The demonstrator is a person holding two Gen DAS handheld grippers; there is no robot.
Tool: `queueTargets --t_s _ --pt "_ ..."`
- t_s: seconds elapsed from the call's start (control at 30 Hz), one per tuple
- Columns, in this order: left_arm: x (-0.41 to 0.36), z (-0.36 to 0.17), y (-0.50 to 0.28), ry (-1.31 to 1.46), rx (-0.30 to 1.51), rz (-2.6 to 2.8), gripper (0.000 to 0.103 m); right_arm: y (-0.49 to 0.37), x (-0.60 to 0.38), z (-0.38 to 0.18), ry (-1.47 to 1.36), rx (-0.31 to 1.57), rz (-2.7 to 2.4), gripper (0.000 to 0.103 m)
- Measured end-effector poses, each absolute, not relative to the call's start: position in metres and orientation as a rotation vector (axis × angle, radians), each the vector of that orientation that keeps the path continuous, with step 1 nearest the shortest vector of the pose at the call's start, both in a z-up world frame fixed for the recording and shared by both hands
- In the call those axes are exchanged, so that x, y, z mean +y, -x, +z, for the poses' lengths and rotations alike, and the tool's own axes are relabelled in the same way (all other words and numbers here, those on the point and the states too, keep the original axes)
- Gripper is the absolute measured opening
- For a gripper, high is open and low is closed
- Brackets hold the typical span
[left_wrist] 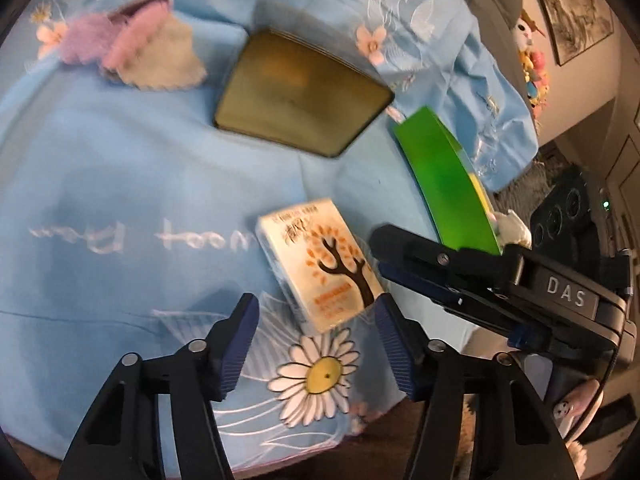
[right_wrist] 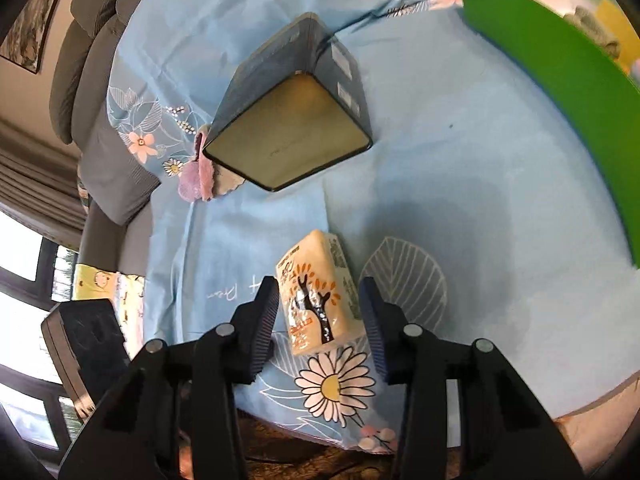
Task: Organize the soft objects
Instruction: 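Carry the tissue pack into the green box and open the right gripper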
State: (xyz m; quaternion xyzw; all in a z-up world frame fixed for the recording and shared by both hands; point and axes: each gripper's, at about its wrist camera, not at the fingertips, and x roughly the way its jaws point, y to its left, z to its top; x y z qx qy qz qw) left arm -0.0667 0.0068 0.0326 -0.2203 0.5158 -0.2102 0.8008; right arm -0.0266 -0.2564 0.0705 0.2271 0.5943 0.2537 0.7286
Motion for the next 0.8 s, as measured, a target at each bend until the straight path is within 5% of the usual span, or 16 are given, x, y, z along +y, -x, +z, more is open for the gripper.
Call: queueTargets --t_s 0.17,0.8 --pt "0.001 0.026 0.061 0.470 1.122 -0.458 0.039 0.023 -0.248 0.056 -0.485 1.340 0.562 0.042" --pt "-0.089 0.118 0.038 0.265 0.882 -0.688 0.038 0.023 -0.324 0.134 -0.504 1.001 0.411 0.042"
